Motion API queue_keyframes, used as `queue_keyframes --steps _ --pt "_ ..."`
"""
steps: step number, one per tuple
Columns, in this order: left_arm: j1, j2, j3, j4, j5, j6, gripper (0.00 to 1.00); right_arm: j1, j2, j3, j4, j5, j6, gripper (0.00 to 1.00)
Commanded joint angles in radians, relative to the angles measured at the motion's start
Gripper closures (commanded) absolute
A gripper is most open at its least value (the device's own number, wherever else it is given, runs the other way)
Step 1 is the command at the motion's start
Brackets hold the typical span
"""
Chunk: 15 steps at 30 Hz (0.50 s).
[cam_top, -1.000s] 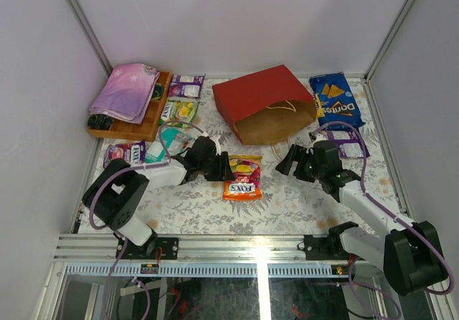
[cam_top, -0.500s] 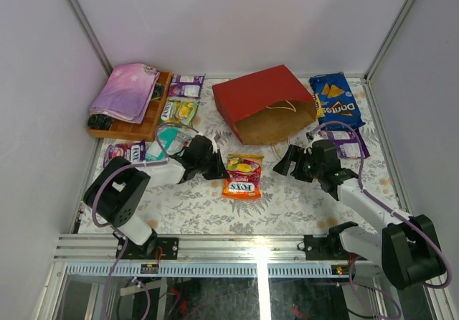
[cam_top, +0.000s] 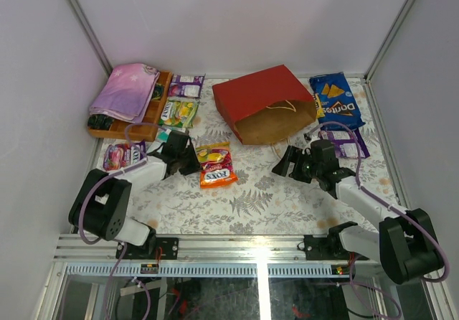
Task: Take the snacks out of the paper bag
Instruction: Move the snack to the center of the board.
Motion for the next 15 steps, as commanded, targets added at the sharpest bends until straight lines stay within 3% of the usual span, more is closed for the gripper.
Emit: queue_keyframes --steps 1,15 --pt "0.010 -0.045 0.021 -0.131 -0.144 0.017 1.00 -0.006 0.017 0.033 0.062 -0.039 -0.013 0.13" --pt "0.015 0.043 0.173 -0.358 -0.292 0.048 1.00 -0.005 0.077 0.061 0.102 -0.096 -0.023 0.14"
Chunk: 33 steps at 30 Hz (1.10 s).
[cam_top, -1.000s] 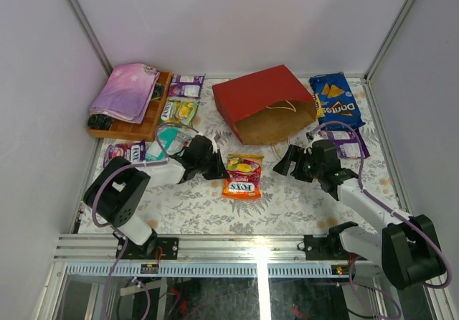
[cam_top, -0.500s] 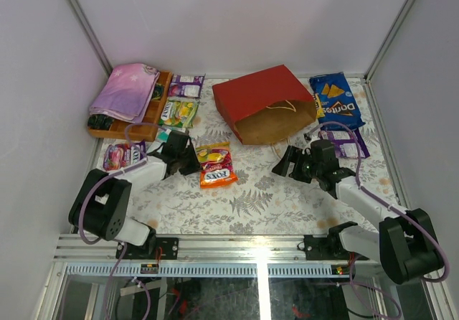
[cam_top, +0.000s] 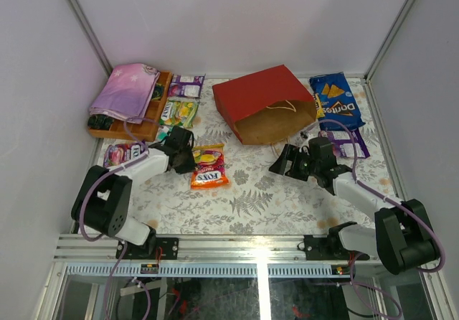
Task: Take the snacks out of the paper bag
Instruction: Move the snack to the center of the board, then take out the snack from the paper bag.
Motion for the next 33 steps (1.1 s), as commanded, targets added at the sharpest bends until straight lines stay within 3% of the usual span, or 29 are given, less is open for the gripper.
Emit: queue_keyframes --steps 1,5,9,14,17,20,25,26,33 --pt "0.008 0.051 0.107 -0.158 -0.138 0.048 1.00 -0.005 0.002 0.040 0.053 -0.042 -0.023 0.14" --pt "0.008 0.128 0.224 -0.269 -0.214 0.076 1.00 -0.005 0.004 0.038 0.068 -0.050 -0.025 0.14" --pt "0.008 0.216 0.342 -0.365 -0.223 0.114 0.93 -0.005 0.011 0.037 0.086 -0.064 -0.026 0.14" --pt "0.011 0.209 0.408 -0.461 -0.388 0.162 0.84 -0.005 0.014 0.038 0.117 -0.050 -0.009 0.14" --pt "0.017 0.183 0.409 -0.478 -0.409 0.183 0.79 -0.003 0.013 0.043 0.140 0.007 0.035 0.12" --pt "0.017 0.168 0.406 -0.481 -0.386 0.203 0.60 -0.003 0.013 0.065 0.166 0.055 0.111 0.09" --pt "0.017 0.121 0.405 -0.485 -0.405 0.213 0.05 -0.004 0.039 0.065 0.304 0.043 0.287 0.08" --pt "0.017 0.106 0.411 -0.485 -0.407 0.214 0.00 -0.003 0.051 0.061 0.335 0.039 0.322 0.07" --pt "0.016 -0.038 0.430 -0.440 -0.325 0.247 0.00 -0.003 0.126 0.027 0.524 0.044 0.493 0.16"
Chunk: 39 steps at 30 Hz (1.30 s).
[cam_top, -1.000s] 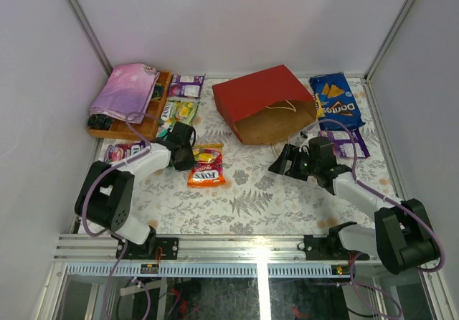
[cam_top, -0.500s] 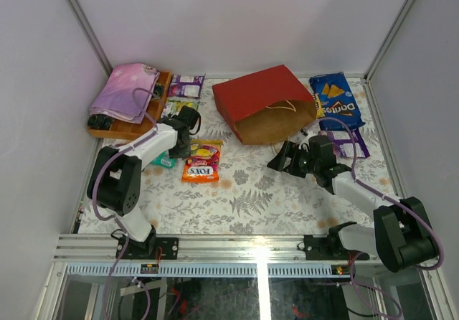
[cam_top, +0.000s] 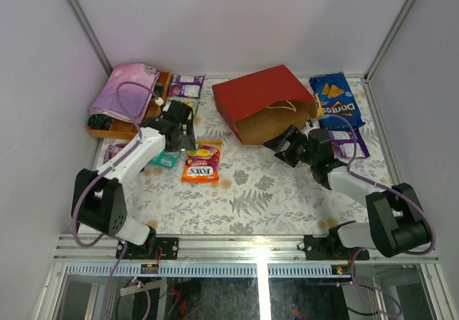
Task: Take the snacks out of the paper bag
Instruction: Take out the snack from the paper bag.
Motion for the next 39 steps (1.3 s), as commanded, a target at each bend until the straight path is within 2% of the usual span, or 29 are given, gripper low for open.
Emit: queue_keyframes --steps 1,6,9,13,17,20,25,29,33,39 --pt "0.004 -0.107 0.031 0.047 0.067 0.049 0.00 -0.004 0.018 -0.008 0.204 0.033 0.178 0.16" --pt "0.005 -0.182 0.024 0.138 0.216 0.076 0.00 -0.002 0.030 -0.016 0.327 0.143 0.310 0.18" --pt "0.004 -0.190 0.024 0.184 0.274 0.082 0.00 0.001 0.107 0.010 0.404 0.162 0.397 0.18" --pt "0.006 -0.180 0.022 0.219 0.299 0.102 0.00 0.006 0.304 0.054 0.585 0.160 0.544 0.24" --pt "0.006 -0.187 0.019 0.224 0.322 0.122 0.00 0.030 0.511 0.137 0.755 0.220 0.659 0.27" --pt "0.006 -0.201 0.001 0.230 0.325 0.133 0.00 0.048 0.644 0.252 0.809 0.265 0.718 0.28" --pt "0.005 -0.215 -0.014 0.240 0.354 0.128 0.00 0.071 0.882 0.529 0.748 0.324 0.731 0.28" --pt "0.006 -0.228 -0.017 0.245 0.363 0.126 0.00 0.090 1.049 0.716 0.697 0.344 0.793 0.36" --pt "0.005 -0.230 -0.019 0.249 0.371 0.126 0.00 0.111 1.089 0.815 0.515 0.389 0.774 0.38" --pt "0.006 -0.218 -0.014 0.248 0.379 0.128 0.00 0.134 1.064 0.866 0.278 0.462 0.730 0.35"
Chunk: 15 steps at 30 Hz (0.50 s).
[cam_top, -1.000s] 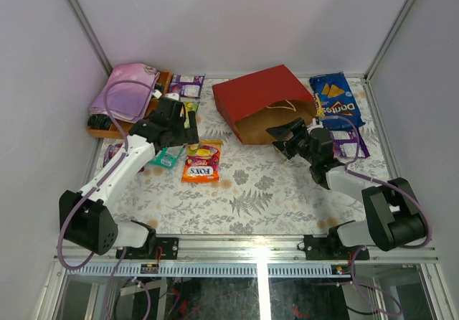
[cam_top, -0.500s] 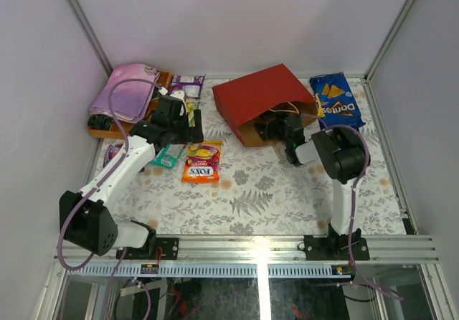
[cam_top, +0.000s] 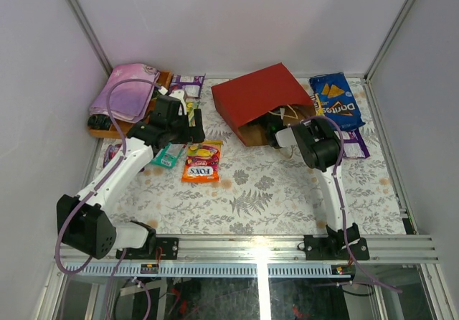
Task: Take the snacks out of the paper bag
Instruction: Take out the snack from the paper bag.
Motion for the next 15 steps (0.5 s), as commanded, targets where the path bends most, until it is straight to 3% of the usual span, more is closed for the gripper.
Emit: queue_keyframes --steps 1,7,15 --pt "0.006 -0.001 -0.002 0.052 0.019 0.019 0.00 0.027 -0.025 0.054 -0.246 0.101 -0.020 0.35" --pt "0.016 0.024 0.009 0.050 0.033 0.020 0.00 0.041 0.050 0.176 -0.363 0.137 -0.001 0.41" --pt "0.035 0.044 0.010 0.051 0.037 0.021 0.00 0.044 0.155 0.354 -0.384 0.170 0.021 0.84"
